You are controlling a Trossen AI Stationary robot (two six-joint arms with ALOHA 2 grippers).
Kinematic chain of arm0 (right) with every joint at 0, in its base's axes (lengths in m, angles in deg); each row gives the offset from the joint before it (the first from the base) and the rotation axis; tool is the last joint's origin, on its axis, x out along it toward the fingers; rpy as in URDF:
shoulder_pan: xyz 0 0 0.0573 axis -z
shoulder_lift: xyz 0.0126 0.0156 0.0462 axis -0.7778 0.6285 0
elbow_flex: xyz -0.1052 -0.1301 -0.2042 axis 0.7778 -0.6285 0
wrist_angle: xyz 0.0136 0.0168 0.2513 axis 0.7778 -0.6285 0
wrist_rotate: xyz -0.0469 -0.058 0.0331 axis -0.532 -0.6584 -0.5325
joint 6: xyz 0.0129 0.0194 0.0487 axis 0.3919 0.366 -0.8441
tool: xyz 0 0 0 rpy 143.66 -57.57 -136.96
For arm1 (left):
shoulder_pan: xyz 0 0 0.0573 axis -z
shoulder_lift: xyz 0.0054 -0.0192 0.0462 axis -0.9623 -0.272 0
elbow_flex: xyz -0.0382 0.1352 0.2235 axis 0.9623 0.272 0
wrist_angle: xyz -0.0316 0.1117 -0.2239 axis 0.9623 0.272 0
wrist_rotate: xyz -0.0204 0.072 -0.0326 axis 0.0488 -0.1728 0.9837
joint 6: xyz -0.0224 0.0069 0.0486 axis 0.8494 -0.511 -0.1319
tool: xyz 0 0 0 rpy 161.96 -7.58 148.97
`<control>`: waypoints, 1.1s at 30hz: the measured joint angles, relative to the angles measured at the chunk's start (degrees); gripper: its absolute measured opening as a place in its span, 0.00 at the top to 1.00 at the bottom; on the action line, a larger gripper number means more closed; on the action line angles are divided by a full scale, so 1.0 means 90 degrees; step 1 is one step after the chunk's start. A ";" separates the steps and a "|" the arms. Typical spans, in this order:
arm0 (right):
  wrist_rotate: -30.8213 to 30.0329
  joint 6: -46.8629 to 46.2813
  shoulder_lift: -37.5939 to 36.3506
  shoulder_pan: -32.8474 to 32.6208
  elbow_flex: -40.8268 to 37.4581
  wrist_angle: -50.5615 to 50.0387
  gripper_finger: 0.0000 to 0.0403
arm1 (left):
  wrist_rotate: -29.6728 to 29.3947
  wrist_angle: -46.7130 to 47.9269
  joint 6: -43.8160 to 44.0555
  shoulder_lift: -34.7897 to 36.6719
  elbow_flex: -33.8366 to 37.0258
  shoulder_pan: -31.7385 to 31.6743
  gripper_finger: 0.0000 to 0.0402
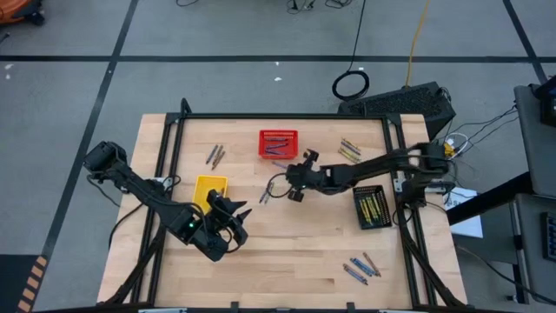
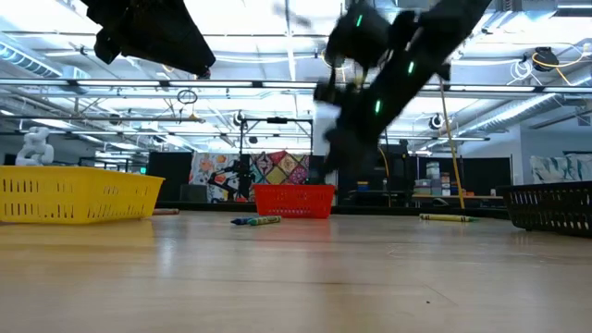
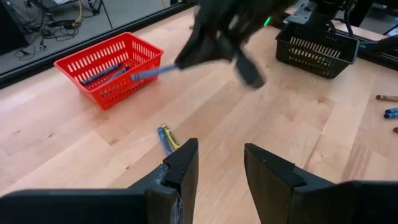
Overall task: Sort crayons
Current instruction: Put the blue crayon into the red basket, then put the brown crayon into the yellow basket
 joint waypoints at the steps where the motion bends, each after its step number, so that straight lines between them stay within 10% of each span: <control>1: 0.0056 0.0076 -0.0204 -0.0006 0.0002 -0.0036 1.00 | -0.0002 0.0011 0.0002 0.0000 0.0000 0.0000 0.67; 13: 0.2550 0.0796 -0.0748 0.1913 0.0002 0.0075 1.00 | -0.0035 0.0006 -0.0008 -0.0002 0.0000 0.0000 0.67; 25: 0.3311 0.1288 0.0320 0.2399 0.0400 0.1028 0.83 | -0.0078 -0.0008 0.0000 -0.0002 0.0000 -0.0002 0.67; 33: 0.3191 0.1297 -0.0479 0.2008 0.0086 0.2234 0.75 | -0.0082 -0.0050 0.0009 -0.0002 0.0000 0.0000 0.67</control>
